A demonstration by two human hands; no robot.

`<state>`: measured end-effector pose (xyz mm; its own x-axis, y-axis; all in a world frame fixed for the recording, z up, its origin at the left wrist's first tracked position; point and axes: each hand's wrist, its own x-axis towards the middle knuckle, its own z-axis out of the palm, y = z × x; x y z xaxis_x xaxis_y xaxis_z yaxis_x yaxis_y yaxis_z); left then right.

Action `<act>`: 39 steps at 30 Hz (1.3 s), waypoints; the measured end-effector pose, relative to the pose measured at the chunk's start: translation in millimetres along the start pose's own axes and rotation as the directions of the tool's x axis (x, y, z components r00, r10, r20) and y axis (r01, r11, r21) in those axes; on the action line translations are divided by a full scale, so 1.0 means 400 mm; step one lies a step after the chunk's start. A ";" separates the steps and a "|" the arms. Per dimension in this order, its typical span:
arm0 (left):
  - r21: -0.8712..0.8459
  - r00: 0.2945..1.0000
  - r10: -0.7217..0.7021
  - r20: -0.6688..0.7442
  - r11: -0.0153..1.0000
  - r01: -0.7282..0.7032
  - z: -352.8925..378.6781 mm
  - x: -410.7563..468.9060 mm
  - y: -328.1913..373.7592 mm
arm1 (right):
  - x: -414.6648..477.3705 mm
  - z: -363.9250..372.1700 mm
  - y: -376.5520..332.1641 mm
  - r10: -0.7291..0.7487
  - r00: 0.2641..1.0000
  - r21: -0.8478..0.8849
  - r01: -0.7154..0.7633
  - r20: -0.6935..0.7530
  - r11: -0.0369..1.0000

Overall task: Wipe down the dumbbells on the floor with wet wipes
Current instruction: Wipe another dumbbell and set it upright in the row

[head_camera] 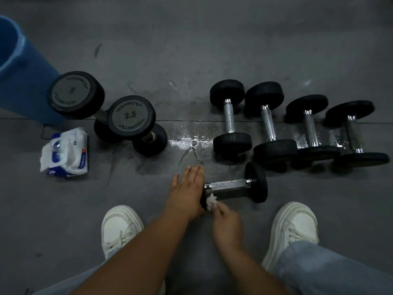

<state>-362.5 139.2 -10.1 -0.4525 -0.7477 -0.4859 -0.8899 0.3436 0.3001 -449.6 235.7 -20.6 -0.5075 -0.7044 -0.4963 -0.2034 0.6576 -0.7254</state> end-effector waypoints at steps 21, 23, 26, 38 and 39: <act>-0.029 1.000 0.000 -0.023 1.000 -0.001 0.009 -0.011 0.006 | 0.079 0.061 -0.081 0.545 0.756 0.760 -0.578 0.362 0.296; -0.030 1.000 0.004 -0.031 1.000 -0.005 0.011 -0.006 0.002 | 0.069 0.057 -0.074 0.523 0.821 0.736 -0.497 0.228 0.459; -0.058 0.999 0.006 -0.032 0.998 -0.008 0.014 -0.006 -0.001 | 0.045 0.040 -0.063 0.058 0.979 0.293 0.002 -0.196 0.956; -0.031 1.000 -0.001 -0.013 1.000 0.001 0.014 -0.006 -0.003 | 0.087 -0.016 0.026 -0.447 0.852 -0.807 0.455 0.272 0.377; -0.030 1.000 -0.002 -0.014 1.000 0.002 0.015 -0.008 -0.003 | 0.082 -0.014 0.028 -0.454 0.847 -0.816 0.457 0.277 0.354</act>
<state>-360.3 144.9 -13.9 -0.4495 -0.7564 -0.4751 -0.8886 0.3246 0.3240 -473.1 221.5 -42.3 -0.1051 -0.9691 -0.2231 -0.9872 0.1288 -0.0945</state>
